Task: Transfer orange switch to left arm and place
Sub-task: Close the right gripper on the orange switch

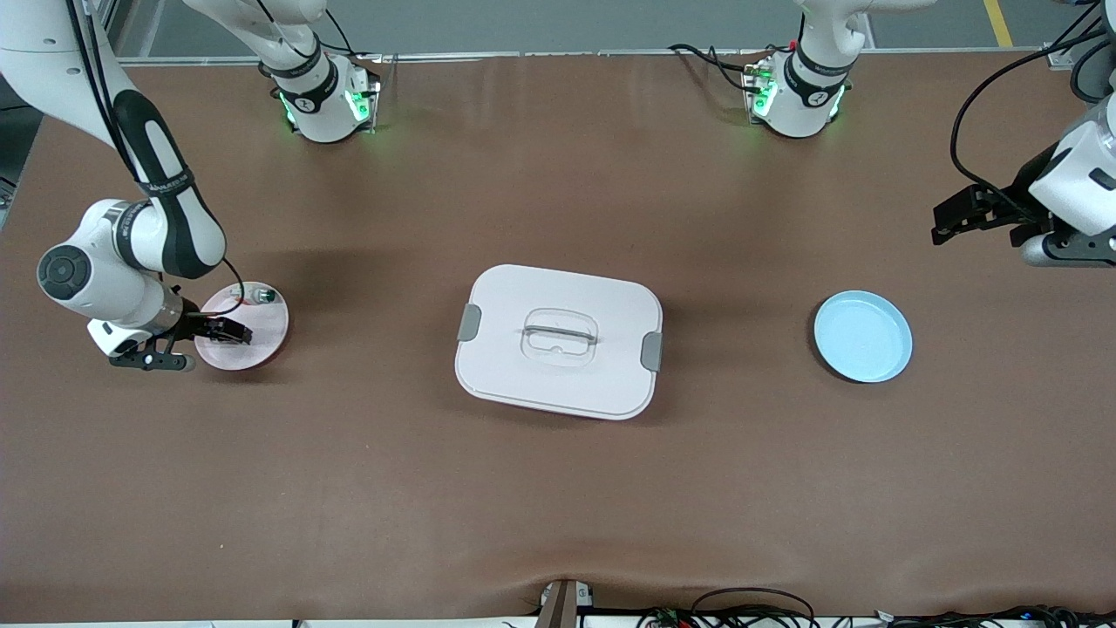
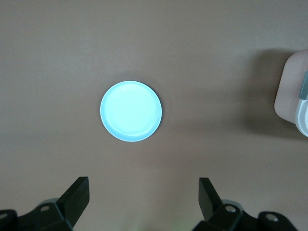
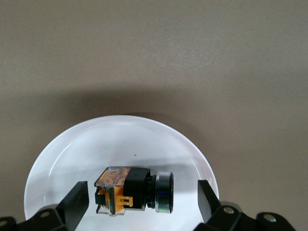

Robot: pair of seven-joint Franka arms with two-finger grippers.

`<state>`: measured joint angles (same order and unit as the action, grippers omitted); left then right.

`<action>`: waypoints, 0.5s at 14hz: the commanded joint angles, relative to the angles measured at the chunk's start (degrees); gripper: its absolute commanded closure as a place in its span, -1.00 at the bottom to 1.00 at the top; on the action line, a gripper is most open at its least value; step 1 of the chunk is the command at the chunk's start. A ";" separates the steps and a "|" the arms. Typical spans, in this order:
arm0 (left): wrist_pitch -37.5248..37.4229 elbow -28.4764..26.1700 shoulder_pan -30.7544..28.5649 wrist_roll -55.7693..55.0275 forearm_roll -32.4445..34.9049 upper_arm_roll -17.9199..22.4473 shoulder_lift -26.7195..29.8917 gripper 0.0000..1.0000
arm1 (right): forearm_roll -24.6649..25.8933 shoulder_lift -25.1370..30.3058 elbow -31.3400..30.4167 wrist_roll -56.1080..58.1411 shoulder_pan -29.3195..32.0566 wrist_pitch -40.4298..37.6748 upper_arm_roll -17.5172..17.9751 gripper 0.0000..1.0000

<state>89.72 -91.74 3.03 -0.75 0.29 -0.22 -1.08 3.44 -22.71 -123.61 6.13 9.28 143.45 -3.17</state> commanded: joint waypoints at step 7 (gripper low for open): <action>-0.51 0.34 0.22 1.37 0.06 0.22 -0.32 -1.00 | -0.01 -0.93 -0.40 -0.33 0.21 0.52 0.80 -1.00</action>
<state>89.71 -91.74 3.03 -0.75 0.29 -0.22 -1.39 3.42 -23.19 -123.70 6.12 9.25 143.45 -2.81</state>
